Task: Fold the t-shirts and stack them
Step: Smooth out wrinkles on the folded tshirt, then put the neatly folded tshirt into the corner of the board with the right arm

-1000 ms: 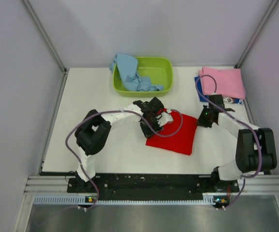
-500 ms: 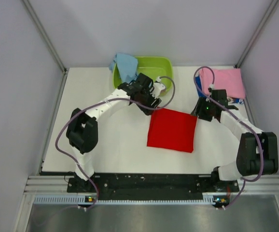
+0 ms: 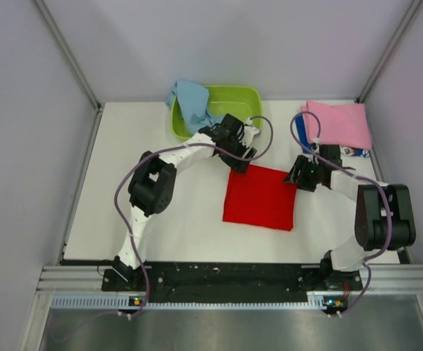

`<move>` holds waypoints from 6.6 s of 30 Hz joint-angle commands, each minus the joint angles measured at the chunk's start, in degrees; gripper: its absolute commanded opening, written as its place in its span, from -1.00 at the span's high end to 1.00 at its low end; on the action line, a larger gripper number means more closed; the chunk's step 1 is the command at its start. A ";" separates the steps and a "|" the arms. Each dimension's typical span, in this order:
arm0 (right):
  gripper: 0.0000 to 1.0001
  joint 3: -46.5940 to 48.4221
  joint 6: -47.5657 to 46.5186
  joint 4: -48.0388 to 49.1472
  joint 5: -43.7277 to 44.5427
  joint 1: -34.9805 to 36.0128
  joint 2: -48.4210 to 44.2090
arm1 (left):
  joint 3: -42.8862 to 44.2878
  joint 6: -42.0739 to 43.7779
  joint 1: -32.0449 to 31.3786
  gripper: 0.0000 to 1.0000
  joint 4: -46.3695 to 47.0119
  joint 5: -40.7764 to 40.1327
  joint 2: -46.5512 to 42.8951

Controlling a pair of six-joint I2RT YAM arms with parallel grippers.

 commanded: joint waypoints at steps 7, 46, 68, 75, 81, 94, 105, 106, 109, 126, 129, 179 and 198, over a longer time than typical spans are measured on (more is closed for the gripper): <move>-0.12 0.86 1.19 5.81 -4.73 -0.32 5.12 | 1.77 -0.31 0.85 1.00 0.35 2.81 -0.24; 1.00 4.02 22.45 37.80 -31.28 1.35 25.69 | -4.21 4.70 7.00 1.00 -3.79 -3.62 1.34; 1.00 19.83 -11.64 -10.97 -0.35 -0.32 4.76 | -7.10 13.22 7.79 -0.28 -12.22 -6.95 -16.76; 1.00 26.34 -14.19 -14.32 3.79 -0.32 7.14 | -11.41 16.04 8.76 -0.36 -11.53 -10.73 -22.83; 1.00 32.13 -15.07 -15.90 10.46 -0.40 7.05 | -12.38 16.48 10.87 -0.36 -12.05 -11.35 -24.59; 1.00 52.52 -18.59 -18.10 18.47 -0.32 18.73 | -18.70 19.03 12.45 -0.52 -12.32 -13.54 -31.88; 1.00 69.75 -22.28 -19.85 25.76 -0.32 26.56 | -20.38 19.56 14.65 -0.52 -12.49 -15.13 -33.55; 1.00 71.42 -24.72 -20.38 26.81 -0.32 27.17 | -20.38 19.73 14.65 -0.52 -12.49 -15.30 -33.64; 1.00 75.64 -28.33 -22.22 28.66 -0.32 27.62 | -20.38 19.73 14.82 -0.52 -12.49 -15.66 -33.21; 1.00 85.57 -40.39 -26.79 28.32 -0.32 27.18 | -18.88 19.82 14.91 -0.52 -12.76 -18.21 -30.74; 1.00 87.34 -40.21 -28.12 26.82 -0.40 26.48 | -18.88 19.91 15.00 -0.52 -12.76 -18.12 -30.48; 1.00 84.18 -73.17 -11.43 25.51 -12.44 40.27 | -9.39 23.78 15.53 -0.52 -17.76 -24.80 -21.34; -0.41 89.00 -64.59 5.91 35.09 -14.38 45.29 | -7.63 23.25 15.62 -0.53 -19.26 -26.56 -19.31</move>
